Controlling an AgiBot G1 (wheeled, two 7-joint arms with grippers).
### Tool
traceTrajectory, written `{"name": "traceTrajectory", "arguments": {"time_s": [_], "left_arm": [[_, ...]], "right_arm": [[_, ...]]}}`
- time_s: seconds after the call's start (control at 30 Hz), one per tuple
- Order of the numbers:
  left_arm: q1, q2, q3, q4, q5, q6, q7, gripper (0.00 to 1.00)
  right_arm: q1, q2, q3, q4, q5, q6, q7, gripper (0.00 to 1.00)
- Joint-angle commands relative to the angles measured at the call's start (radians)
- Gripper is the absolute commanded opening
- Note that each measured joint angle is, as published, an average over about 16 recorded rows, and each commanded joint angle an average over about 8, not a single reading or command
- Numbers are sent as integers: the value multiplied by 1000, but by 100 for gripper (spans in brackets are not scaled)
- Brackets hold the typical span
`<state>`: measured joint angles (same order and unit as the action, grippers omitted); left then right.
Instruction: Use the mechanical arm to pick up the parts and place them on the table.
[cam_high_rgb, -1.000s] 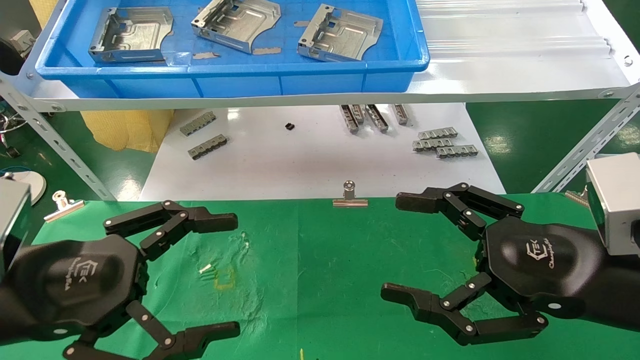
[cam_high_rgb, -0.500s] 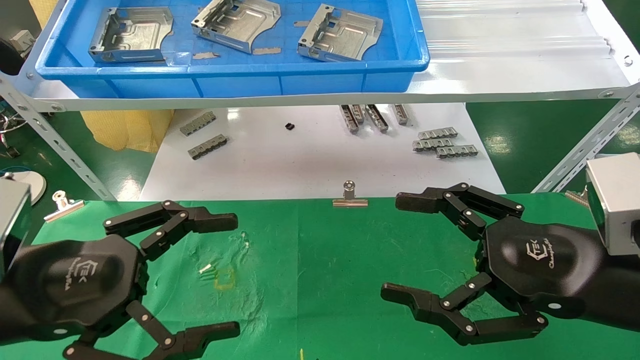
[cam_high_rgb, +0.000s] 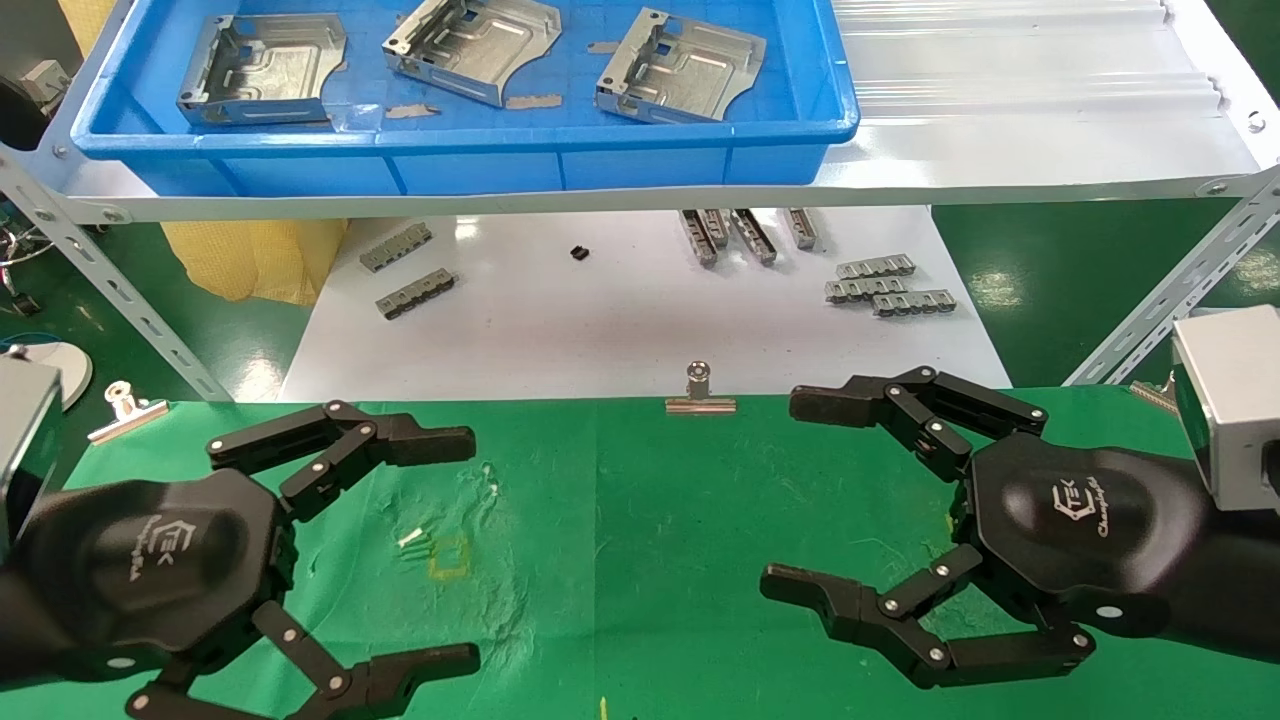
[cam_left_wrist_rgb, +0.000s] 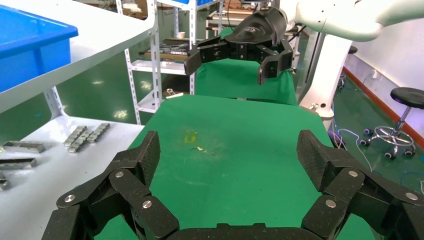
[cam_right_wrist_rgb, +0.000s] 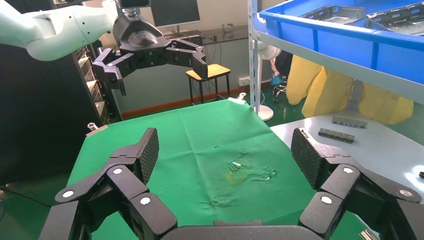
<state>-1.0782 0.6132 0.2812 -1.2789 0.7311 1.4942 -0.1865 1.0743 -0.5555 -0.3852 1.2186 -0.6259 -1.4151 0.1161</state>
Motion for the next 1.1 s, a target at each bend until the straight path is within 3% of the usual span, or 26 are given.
{"name": "traceTrajectory", "arguments": {"time_s": [0.03,1.1], "left_arm": [[0,0,0,0,0,0,0,100],[0,0,0,0,0,0,0,100]], "right_arm": [[0,0,0,0,0,0,0,0],[0,0,0,0,0,0,0,0]]}}
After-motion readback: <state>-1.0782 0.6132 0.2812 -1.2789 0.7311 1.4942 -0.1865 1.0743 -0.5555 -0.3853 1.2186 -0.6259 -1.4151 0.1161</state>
